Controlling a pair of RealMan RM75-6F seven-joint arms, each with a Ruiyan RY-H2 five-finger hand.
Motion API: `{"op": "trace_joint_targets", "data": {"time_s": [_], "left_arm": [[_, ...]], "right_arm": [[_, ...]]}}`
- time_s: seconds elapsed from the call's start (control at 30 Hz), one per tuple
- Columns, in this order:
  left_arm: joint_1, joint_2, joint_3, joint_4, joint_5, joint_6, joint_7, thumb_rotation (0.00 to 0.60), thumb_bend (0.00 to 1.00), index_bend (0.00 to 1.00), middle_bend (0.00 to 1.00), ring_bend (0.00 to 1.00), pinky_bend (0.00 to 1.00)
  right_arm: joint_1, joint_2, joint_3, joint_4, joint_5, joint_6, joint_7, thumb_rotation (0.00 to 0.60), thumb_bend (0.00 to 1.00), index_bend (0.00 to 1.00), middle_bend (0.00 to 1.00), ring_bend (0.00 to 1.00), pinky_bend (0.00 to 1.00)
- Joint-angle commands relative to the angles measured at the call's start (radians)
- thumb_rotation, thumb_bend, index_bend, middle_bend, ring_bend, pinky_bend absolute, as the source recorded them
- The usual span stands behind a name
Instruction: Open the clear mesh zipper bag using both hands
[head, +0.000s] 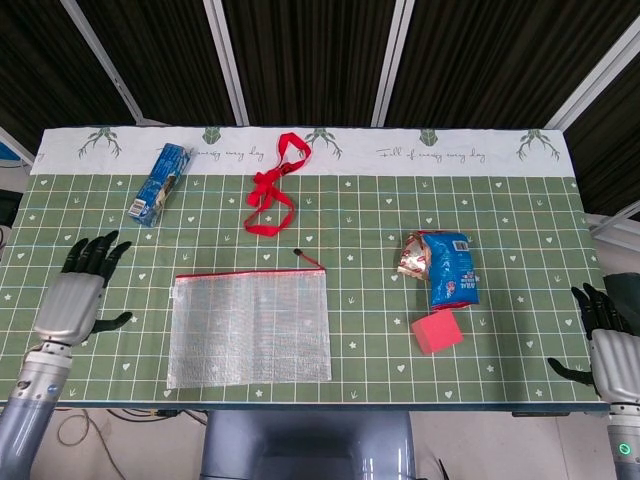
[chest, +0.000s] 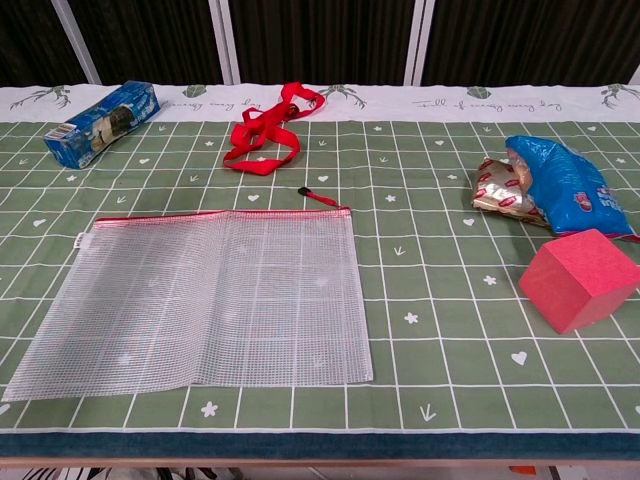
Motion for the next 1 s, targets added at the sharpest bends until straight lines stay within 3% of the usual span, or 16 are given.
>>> {"op": "trace_joint_targets", "data": {"time_s": [0.03,0.23,0.5,1.0], "left_arm": [[-0.147,-0.099,-0.089,-0.001,-0.166,-0.1,0.154,0.6,0.16,0.21,0.01,0.0,0.0],[-0.335,-0.263,-0.153,0.119,-0.363,-0.158,0.342,0.6,0.19,0.31,0.07,0.0,0.0],[-0.561,-0.489,-0.201,0.369,-0.568,-0.209,0.495,0.6,0.2,0.35,0.09,0.0,0.0],[-0.837,-0.81,-0.227,0.85,-0.73,-0.32,0.567,0.6,0.22,0.44,0.13,0.0,0.0]], "right_arm": [[0.001,0.001,0.003,-0.006,0.01,-0.007,0.004,0.6,0.19,0.0,0.0,0.0,0.2],[0.002,0.003,0.008,-0.014,0.027,-0.016,0.009,0.6,0.19,0.0,0.0,0.0,0.2],[0.004,0.007,0.012,-0.026,0.049,-0.032,0.02,0.6,0.19,0.0,0.0,0.0,0.2],[0.008,0.015,0.015,-0.033,0.074,-0.061,0.044,0.6,0.2,0.0,0.0,0.0,0.2]]}}
